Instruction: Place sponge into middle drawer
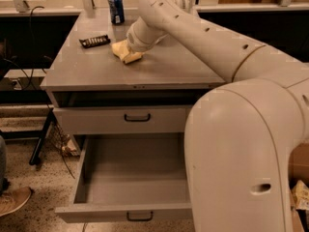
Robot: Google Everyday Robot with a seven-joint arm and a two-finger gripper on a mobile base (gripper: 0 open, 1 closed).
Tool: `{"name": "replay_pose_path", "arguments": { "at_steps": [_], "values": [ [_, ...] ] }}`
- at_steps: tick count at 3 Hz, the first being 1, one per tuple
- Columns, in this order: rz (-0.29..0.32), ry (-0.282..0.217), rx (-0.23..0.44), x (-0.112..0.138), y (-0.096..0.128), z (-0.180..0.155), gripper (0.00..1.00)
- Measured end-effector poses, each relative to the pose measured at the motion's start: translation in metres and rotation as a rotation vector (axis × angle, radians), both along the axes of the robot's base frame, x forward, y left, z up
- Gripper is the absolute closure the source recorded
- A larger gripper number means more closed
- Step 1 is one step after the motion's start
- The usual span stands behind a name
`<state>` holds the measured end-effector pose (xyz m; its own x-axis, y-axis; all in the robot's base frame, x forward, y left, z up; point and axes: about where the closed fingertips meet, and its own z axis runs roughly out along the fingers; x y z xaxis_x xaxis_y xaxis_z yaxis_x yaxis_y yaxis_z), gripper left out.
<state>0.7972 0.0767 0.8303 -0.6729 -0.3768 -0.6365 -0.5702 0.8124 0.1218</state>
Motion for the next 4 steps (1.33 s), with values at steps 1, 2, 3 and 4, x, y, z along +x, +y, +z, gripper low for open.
{"name": "replay_pose_path", "arguments": {
  "at_steps": [1, 2, 3, 4],
  "values": [
    [0.067, -0.026, 0.06, -0.024, -0.016, 0.019, 0.86],
    [0.1, -0.102, 0.046, -0.068, -0.055, 0.051, 1.0],
    [0.192, -0.13, 0.038, -0.13, -0.081, 0.062, 1.0],
    [0.226, -0.164, 0.012, -0.134, -0.095, 0.062, 1.0]
  ]
}}
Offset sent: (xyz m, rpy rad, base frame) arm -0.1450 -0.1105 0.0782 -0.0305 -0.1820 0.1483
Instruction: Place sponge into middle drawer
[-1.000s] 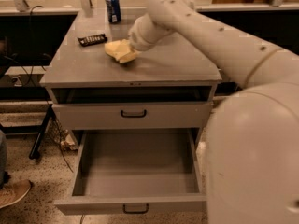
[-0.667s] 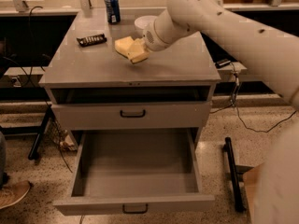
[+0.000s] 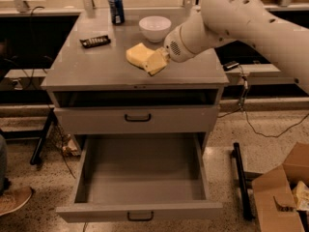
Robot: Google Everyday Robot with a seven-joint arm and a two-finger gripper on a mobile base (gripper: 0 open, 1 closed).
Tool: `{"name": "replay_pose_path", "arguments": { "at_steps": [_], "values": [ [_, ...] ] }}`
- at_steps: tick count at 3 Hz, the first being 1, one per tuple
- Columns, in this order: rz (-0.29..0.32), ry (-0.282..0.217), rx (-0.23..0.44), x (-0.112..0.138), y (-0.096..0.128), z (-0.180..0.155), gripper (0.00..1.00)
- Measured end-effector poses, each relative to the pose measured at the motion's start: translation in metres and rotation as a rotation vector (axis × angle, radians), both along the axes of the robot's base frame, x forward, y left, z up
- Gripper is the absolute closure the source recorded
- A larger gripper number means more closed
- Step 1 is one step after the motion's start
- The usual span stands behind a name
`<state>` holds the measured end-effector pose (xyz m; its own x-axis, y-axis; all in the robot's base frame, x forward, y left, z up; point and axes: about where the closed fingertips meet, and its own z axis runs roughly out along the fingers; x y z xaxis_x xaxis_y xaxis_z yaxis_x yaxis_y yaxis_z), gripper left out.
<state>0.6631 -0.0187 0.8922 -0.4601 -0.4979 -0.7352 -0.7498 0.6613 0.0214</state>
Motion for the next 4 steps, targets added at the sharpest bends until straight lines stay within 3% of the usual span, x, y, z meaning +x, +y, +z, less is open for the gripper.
{"name": "replay_pose_path", "arguments": {
  "at_steps": [1, 2, 3, 4],
  "values": [
    [0.0, 0.0, 0.0, 0.0, 0.0, 0.0, 1.0],
    [0.06, -0.007, -0.005, -0.028, 0.003, -0.011, 1.0],
    [0.121, -0.027, 0.013, -0.08, 0.009, -0.021, 1.0],
    [0.175, 0.026, 0.007, -0.113, 0.022, -0.06, 1.0]
  ]
}}
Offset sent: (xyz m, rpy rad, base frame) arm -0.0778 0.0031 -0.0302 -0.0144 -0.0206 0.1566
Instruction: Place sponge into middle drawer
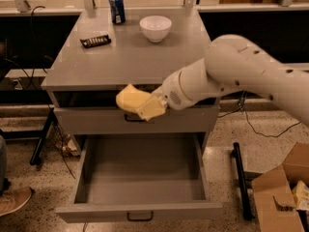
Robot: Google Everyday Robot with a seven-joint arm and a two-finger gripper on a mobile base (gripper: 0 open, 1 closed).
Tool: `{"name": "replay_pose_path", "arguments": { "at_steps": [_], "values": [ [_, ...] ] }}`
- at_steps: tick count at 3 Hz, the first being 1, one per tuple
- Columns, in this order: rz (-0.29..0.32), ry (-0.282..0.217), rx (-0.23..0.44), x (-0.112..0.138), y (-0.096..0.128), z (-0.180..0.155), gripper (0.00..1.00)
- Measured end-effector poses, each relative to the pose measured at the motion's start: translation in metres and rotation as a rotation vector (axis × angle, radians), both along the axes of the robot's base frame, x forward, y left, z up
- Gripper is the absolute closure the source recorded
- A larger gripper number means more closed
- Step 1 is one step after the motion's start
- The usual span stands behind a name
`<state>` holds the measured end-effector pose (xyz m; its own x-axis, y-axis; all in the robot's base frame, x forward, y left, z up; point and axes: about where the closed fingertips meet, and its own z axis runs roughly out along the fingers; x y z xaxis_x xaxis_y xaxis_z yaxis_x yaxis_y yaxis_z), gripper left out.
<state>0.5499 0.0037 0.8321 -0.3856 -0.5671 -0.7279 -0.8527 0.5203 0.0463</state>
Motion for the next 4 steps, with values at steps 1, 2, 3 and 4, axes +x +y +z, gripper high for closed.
{"name": "replay_pose_path", "arguments": {
  "at_steps": [1, 2, 3, 4],
  "values": [
    [0.052, 0.111, -0.008, -0.02, 0.025, -0.068, 1.0],
    [0.052, 0.111, -0.008, -0.02, 0.025, -0.068, 1.0],
    [0.075, 0.146, -0.092, -0.028, 0.026, -0.114, 1.0],
    [0.094, 0.206, -0.1, -0.035, 0.025, -0.18, 1.0]
  ]
}}
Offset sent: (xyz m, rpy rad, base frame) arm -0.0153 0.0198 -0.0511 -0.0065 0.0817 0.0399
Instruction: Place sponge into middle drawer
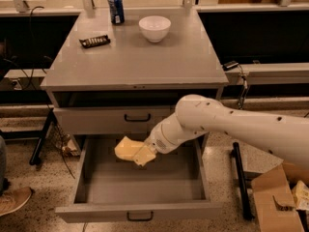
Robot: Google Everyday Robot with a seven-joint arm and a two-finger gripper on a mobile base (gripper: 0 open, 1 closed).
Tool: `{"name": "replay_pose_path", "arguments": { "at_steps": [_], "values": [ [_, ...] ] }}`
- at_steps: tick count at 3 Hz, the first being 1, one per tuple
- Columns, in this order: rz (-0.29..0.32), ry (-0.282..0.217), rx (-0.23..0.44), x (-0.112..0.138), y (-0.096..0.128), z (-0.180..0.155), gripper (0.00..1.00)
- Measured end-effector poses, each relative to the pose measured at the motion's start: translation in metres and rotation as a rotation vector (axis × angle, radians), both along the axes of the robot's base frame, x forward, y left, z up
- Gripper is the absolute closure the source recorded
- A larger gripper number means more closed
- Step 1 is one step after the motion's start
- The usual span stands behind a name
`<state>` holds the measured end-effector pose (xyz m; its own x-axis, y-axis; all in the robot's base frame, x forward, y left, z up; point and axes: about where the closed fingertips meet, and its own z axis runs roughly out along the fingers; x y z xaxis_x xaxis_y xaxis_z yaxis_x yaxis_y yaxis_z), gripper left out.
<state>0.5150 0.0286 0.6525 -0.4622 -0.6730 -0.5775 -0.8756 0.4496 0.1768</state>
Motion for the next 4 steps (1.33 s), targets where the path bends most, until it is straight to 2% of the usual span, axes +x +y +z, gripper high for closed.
{"name": "replay_pose_path", "arguments": {
  "at_steps": [1, 2, 3, 4],
  "values": [
    [-0.006, 0.044, 0.039, 0.009, 0.0, -0.059, 1.0],
    [-0.005, 0.059, 0.088, 0.021, 0.008, -0.096, 1.0],
    [-0.021, 0.07, 0.123, 0.027, 0.011, -0.12, 0.81],
    [-0.02, 0.076, 0.126, 0.026, 0.012, -0.124, 0.58]
  ]
}}
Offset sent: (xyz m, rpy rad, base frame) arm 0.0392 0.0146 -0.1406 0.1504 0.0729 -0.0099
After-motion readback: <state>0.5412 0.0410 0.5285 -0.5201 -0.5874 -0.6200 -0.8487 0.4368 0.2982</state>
